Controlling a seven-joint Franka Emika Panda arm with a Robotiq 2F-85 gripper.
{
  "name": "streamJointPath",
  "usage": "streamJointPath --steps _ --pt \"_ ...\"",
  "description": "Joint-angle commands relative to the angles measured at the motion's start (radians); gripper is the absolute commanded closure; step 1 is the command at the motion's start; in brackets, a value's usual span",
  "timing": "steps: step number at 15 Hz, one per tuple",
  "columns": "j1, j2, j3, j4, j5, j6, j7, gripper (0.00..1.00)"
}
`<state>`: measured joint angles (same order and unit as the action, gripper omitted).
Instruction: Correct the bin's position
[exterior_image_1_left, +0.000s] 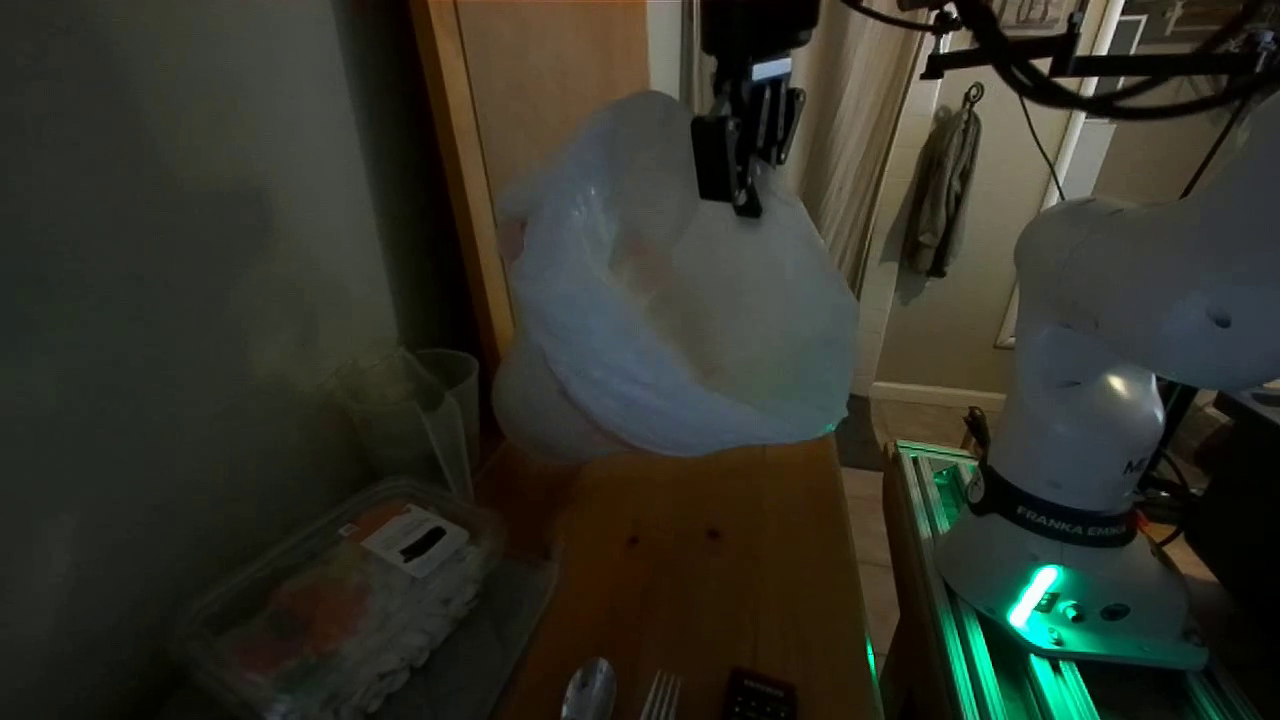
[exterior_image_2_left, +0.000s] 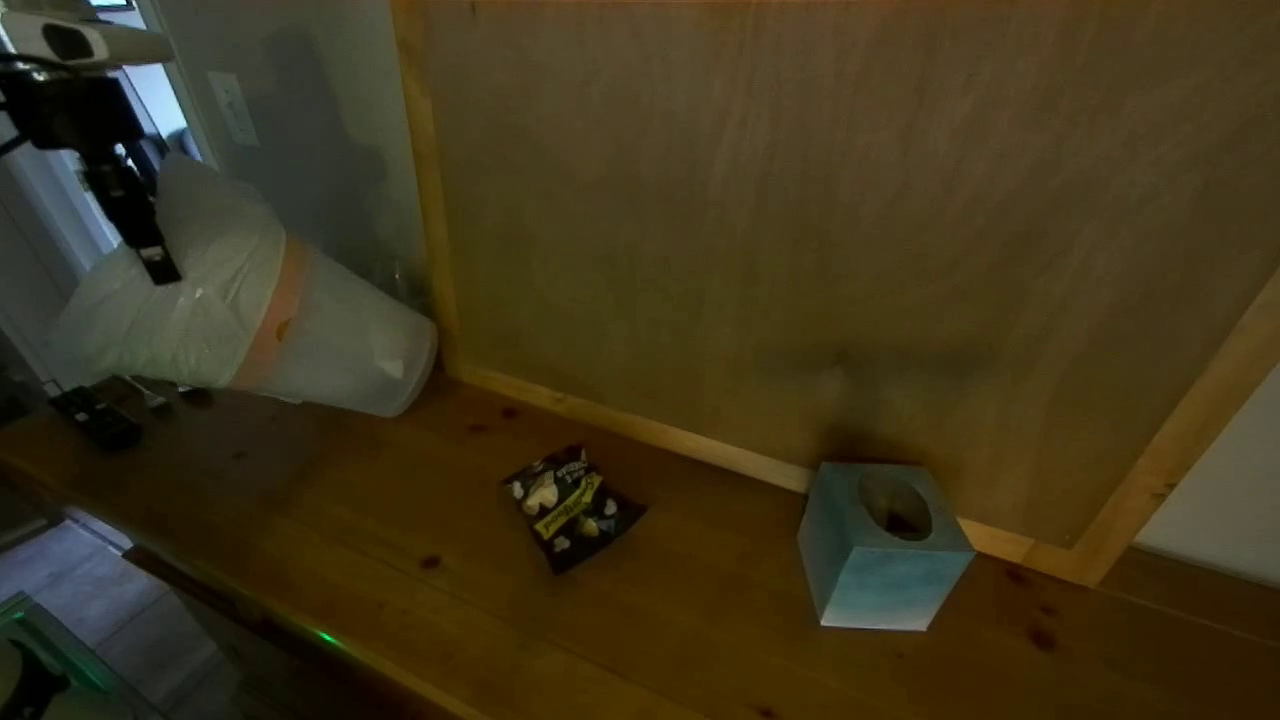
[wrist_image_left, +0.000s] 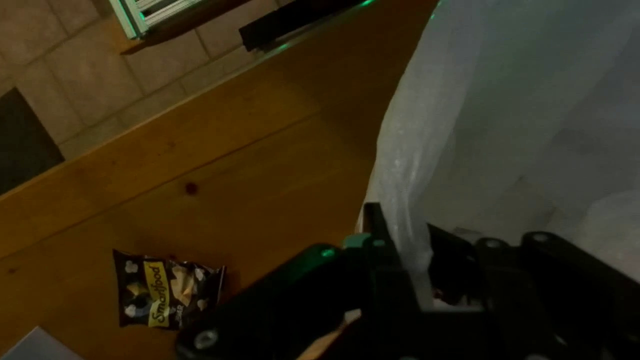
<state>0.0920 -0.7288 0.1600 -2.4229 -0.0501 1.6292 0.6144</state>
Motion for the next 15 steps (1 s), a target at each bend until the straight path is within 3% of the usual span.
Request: streamJointPath --steps 1,8,15 --pt "-0.064 0.017 -0.039 0.082 0.104 -0.084 -0.021 0.98" --pt "-0.142 0.051 -0.074 0.137 0.231 -0.245 -0.007 0.98" --pt "-0.213 0.047 -0.135 0.089 0.333 -0.286 -0.018 0.98"
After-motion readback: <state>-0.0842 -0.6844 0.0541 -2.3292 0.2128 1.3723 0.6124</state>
